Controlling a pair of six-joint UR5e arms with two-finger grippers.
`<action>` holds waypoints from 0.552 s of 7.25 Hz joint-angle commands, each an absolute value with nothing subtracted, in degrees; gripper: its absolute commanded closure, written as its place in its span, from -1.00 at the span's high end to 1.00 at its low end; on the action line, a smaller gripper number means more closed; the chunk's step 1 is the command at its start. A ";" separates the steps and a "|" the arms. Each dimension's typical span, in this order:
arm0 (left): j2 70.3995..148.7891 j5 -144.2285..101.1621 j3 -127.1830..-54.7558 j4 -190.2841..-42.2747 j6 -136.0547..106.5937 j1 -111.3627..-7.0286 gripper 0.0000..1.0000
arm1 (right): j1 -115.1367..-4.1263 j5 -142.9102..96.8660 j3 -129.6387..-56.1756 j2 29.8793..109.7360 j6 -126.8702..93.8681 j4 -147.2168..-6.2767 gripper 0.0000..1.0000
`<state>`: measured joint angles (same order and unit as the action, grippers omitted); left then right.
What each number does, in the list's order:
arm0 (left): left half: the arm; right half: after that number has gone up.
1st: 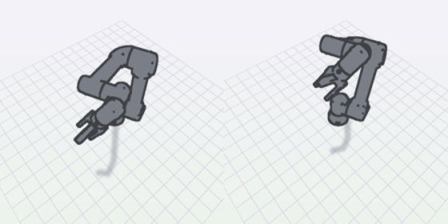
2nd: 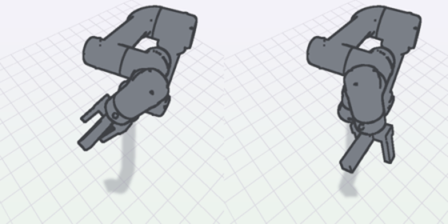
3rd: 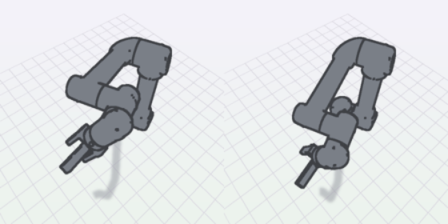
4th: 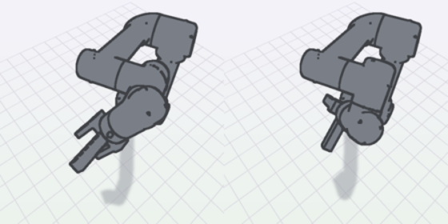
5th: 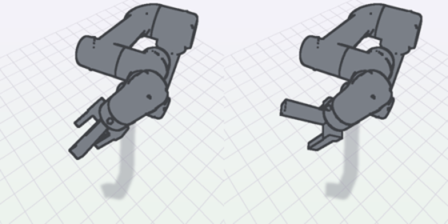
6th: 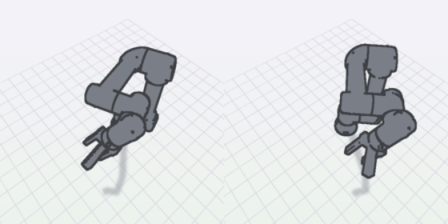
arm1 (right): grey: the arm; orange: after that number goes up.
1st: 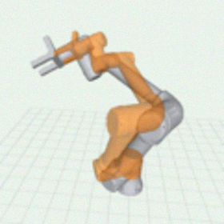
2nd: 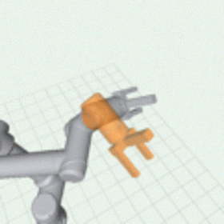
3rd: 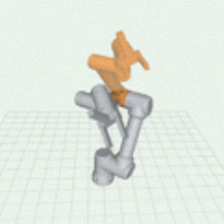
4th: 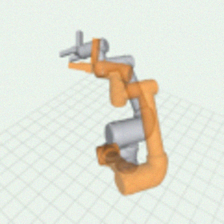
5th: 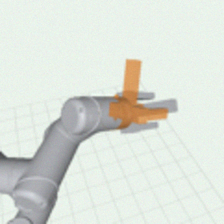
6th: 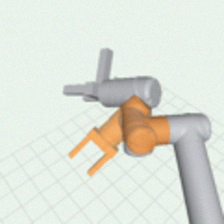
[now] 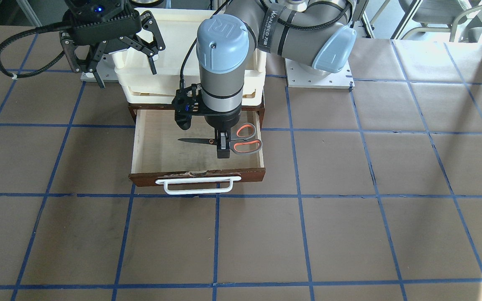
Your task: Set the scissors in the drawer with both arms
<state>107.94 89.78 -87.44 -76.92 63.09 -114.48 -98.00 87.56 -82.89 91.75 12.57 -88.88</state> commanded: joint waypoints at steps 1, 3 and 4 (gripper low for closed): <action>108.28 89.74 -90.68 -73.33 62.75 -115.49 -1.00 | -98.00 87.80 -82.97 91.67 -0.54 -89.12 1.00; 107.75 89.30 -93.77 -70.23 62.14 -115.58 -1.00 | -97.74 93.93 -83.06 91.76 -3.34 -88.77 1.00; 108.10 88.95 -93.78 -69.96 62.23 -115.66 -1.00 | -97.82 94.65 -83.14 91.84 -3.34 -88.51 1.00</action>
<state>107.92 89.35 -93.06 -70.86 62.26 -115.59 -97.84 92.78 -83.05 91.77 -2.48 -88.80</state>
